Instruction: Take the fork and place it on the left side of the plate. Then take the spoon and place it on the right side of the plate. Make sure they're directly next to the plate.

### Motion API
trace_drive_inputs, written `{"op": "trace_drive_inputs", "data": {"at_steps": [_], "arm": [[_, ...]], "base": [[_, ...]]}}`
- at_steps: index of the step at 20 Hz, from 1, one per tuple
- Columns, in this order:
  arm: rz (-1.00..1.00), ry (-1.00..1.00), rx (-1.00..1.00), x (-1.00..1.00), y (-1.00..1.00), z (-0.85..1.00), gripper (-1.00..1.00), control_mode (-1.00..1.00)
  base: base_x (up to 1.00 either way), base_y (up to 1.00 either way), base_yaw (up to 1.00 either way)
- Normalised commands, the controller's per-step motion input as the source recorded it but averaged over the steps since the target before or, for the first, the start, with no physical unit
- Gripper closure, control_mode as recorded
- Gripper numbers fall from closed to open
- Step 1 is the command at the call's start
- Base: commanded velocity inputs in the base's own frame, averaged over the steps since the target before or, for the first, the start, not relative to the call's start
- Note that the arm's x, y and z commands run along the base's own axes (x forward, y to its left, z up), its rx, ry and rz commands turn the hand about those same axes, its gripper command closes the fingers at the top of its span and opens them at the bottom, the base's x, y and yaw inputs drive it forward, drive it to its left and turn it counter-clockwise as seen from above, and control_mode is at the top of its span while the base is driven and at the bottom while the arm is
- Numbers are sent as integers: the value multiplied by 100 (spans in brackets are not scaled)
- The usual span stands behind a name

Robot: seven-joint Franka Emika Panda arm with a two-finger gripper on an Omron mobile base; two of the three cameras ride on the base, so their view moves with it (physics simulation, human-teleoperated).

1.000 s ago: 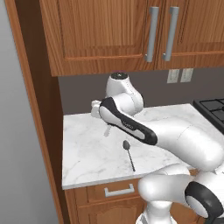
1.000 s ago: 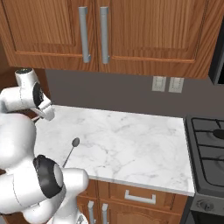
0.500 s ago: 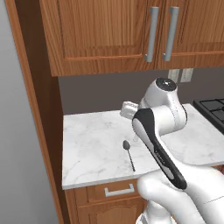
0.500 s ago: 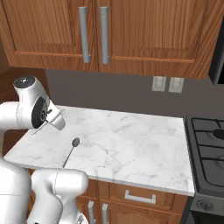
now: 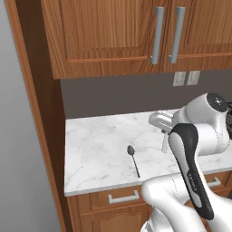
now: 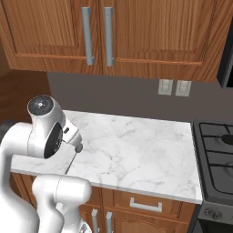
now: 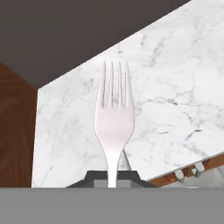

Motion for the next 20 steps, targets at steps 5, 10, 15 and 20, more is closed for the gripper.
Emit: {"op": "trace_drive_inputs", "data": {"at_steps": [5, 10, 15, 20], "arm": [[0, 6, -1, -7, -3, 3, 100, -100], [0, 0, -5, 0, 0, 0, 100, -100], [0, -2, -2, 0, 0, -6, 100, -100], [0, -8, 0, -6, -5, -9, 100, -100]], "base": [[0, 0, 0], [0, 0, 0], [0, 0, 0], [0, 0, 0]]}}
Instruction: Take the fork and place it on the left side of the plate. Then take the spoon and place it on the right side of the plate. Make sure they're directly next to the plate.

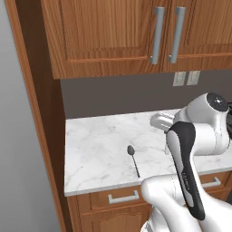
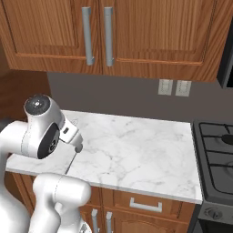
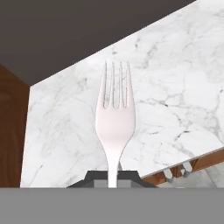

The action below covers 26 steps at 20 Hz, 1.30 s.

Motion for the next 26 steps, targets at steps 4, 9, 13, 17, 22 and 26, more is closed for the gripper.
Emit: {"op": "trace_drive_inputs", "data": {"at_steps": [4, 9, 13, 17, 22, 26], "arm": [[0, 0, 0, 0, 0, 0, 100, 100], [0, 0, 0, 0, 0, 0, 100, 100], [0, 0, 0, 0, 0, 0, 100, 100], [0, 0, 0, 0, 0, 0, 100, 100], [0, 0, 0, 0, 0, 0, 100, 100], [0, 0, 0, 0, 0, 0, 100, 100]], "base": [[-29, -19, 0], [-45, -40, 0], [-40, -49, 0], [-33, -68, 2], [-27, -81, 17], [-32, -76, 33]]}}
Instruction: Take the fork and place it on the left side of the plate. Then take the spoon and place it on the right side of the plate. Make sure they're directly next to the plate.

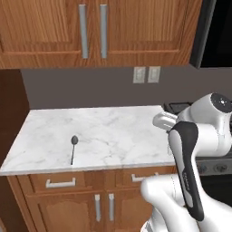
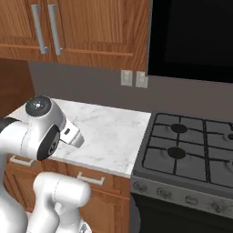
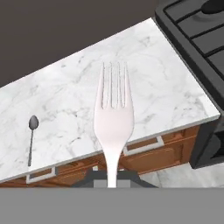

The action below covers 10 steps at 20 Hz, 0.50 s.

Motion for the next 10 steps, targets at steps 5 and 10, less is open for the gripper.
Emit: {"op": "trace_drive_inputs", "data": {"at_steps": [5, 10], "arm": [[0, 0, 0, 0, 0, 0, 100, 100], [0, 0, 0, 0, 0, 0, 100, 100]], "base": [[-38, -64, 44], [-42, -45, 48]]}}
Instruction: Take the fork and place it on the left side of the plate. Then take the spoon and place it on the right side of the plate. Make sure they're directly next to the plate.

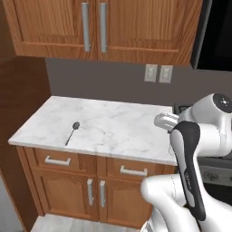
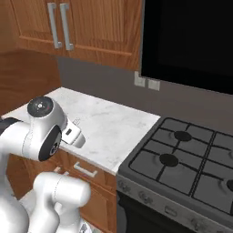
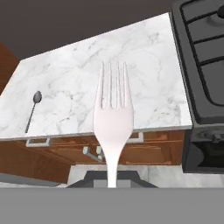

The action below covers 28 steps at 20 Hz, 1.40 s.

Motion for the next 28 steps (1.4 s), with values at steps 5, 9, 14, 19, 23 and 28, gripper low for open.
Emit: {"op": "trace_drive_inputs", "data": {"at_steps": [5, 9, 14, 19, 23, 28], "arm": [[0, 0, 0, 0, 0, 0, 100, 100], [0, 0, 0, 0, 0, 0, 100, 100], [0, 0, 0, 0, 0, 0, 100, 100], [0, 0, 0, 0, 0, 0, 100, 100], [0, 0, 0, 0, 0, 0, 100, 100], [0, 0, 0, 0, 0, 0, 100, 100]], "base": [[-50, -30, 51], [-58, -25, 51], [-66, -8, 49], [-79, 0, 47], [-91, 0, 45], [-92, 0, 44]]}}
